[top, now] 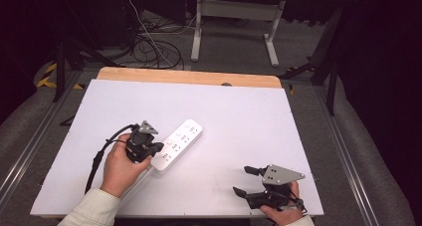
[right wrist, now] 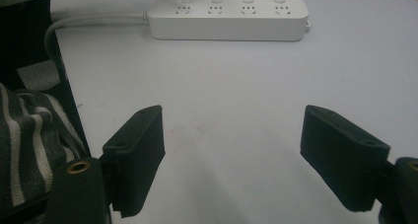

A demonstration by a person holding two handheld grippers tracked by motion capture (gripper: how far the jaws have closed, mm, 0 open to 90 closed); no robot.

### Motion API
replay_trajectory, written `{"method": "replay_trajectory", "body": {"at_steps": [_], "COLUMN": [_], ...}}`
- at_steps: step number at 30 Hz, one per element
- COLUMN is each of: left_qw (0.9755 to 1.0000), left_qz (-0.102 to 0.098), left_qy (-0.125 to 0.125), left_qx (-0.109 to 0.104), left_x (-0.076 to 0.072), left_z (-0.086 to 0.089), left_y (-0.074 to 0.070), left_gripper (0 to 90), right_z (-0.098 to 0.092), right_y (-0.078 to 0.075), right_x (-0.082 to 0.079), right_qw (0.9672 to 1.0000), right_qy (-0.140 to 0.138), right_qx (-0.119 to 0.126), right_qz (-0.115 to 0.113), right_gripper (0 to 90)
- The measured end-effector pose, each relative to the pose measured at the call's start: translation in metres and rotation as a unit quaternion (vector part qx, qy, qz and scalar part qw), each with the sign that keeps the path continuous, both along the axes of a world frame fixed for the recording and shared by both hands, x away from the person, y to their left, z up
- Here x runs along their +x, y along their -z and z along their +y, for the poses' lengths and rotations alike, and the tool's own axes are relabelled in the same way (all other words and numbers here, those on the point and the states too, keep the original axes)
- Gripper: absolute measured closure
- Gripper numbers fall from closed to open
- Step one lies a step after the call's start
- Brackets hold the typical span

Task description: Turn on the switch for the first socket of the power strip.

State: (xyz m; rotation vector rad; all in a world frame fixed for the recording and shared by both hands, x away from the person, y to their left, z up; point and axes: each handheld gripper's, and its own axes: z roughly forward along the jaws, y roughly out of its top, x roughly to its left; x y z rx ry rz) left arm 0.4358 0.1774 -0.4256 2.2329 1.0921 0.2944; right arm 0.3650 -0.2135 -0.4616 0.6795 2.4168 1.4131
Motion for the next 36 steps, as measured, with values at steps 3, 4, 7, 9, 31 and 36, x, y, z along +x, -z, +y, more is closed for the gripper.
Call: {"method": "replay_trajectory", "body": {"at_steps": [3, 4, 7, 9, 31, 36], "left_qw": [0.9999, 0.9999, 0.9997, 0.9996, 0.9949, 0.9925], "left_qz": [-0.007, -0.010, -0.023, -0.027, -0.095, -0.111], "left_qy": [0.007, 0.008, 0.007, 0.009, 0.021, 0.031], "left_qx": [-0.003, -0.003, 0.001, -0.007, -0.027, -0.043], "left_x": [-0.004, -0.005, -0.009, -0.011, -0.021, -0.026], "left_z": [0.001, 0.001, 0.002, 0.003, 0.009, 0.014], "left_y": [-0.007, -0.009, -0.016, -0.020, -0.031, -0.036], "left_gripper": [90.0, 90.0, 90.0, 90.0, 62.9, 46.9], "right_z": [0.000, 0.000, 0.000, 0.000, 0.000, 0.000], "right_y": [0.000, 0.000, 0.000, 0.000, 0.001, 0.000], "right_x": [0.000, 0.000, 0.000, 0.000, 0.000, 0.000], "right_qw": [1.0000, 1.0000, 1.0000, 1.0000, 1.0000, 1.0000], "right_qy": [0.000, 0.000, 0.000, 0.000, 0.000, 0.000], "right_qx": [0.001, 0.001, 0.000, 0.001, -0.001, 0.000], "right_qz": [-0.001, 0.000, 0.000, 0.000, 0.001, 0.001], "right_gripper": [25.1, 25.1, 25.1, 25.1, 25.1, 25.1]}}
